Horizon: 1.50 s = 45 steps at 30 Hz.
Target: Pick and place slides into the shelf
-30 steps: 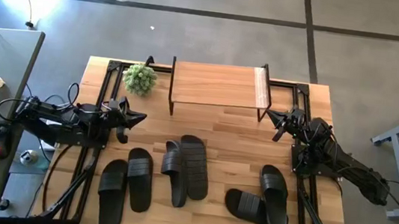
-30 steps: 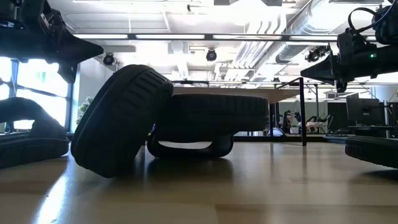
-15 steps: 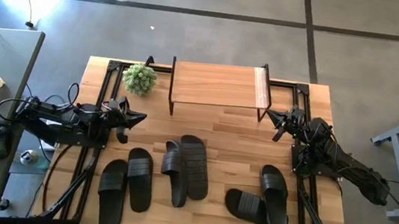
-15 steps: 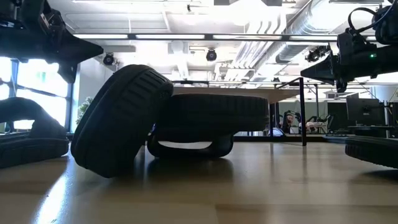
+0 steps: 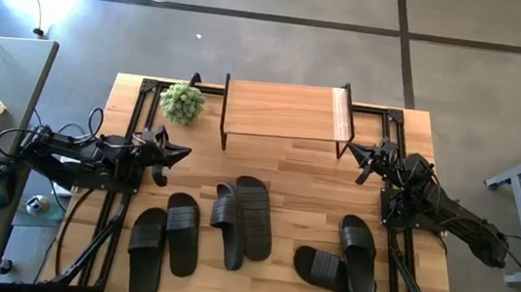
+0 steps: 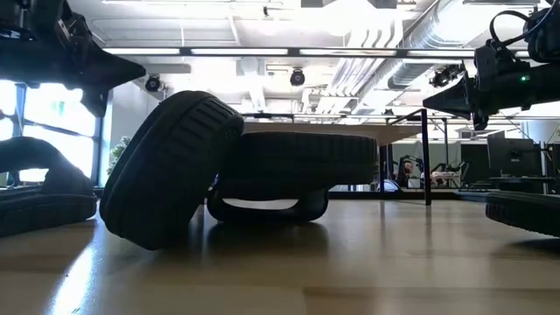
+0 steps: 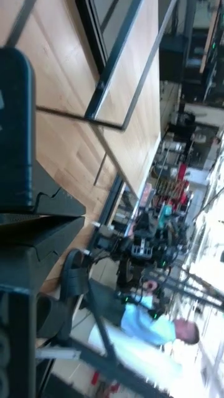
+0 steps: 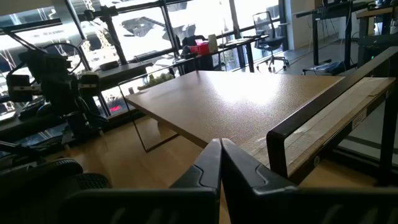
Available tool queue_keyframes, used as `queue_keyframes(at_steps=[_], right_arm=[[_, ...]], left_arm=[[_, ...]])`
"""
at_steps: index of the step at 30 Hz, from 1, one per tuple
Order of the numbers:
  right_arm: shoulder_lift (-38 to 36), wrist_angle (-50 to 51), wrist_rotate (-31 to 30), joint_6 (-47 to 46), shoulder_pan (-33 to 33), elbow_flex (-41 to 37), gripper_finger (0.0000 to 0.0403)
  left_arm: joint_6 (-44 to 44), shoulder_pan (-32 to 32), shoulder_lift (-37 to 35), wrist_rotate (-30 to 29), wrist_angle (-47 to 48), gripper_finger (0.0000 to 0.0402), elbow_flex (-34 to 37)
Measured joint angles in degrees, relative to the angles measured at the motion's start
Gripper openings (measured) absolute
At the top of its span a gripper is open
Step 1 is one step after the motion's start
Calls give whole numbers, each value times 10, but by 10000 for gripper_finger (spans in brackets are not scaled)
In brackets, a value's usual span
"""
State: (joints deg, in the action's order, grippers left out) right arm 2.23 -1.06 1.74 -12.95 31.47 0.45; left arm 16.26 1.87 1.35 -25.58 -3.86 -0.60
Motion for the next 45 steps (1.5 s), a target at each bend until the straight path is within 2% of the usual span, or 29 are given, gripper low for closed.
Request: queue_keyframes(at_steps=[5, 10, 15, 20, 24, 27, 29, 31, 33, 40, 42, 45], right_arm=[[0, 0, -22, 17, 0, 0, 0], [0, 0, -26, 47, 0, 0, 0], [0, -4, -26, 37, 0, 0, 0], [0, -110, -37, -165, 0, 0, 0], [0, -270, -130, -343, 0, 0, 0], [0, -358, -187, -479, 0, 9, 0], [0, -411, -192, -534, 0, 19, 0], [0, -431, -197, -541, 0, 30, 0], [0, -432, -184, -529, 0, 43, 0], [9, -425, -73, -491, 0, 123, 0], [22, -418, -11, -480, 0, 163, 0], [61, -370, 113, -463, 0, 244, 0]], left_arm=[[50, 0, 0, -9, -26, 1, 0], [252, 0, 0, -7, -108, 1, 0], [341, 0, 0, 11, -187, 1, 0], [366, 0, 0, 12, -274, 1, 0], [333, 0, 0, 17, -357, 1, 0], [290, 0, 0, 50, -415, 1, 0], [268, 0, 0, 70, -429, 1, 0], [258, 0, 0, 77, -437, 1, 0], [256, 0, 0, 79, -433, 1, 0], [256, 0, 0, 79, -430, 1, -2], [251, 0, 0, 76, -431, 1, -9], [221, 0, 0, 79, -427, 1, -22]])
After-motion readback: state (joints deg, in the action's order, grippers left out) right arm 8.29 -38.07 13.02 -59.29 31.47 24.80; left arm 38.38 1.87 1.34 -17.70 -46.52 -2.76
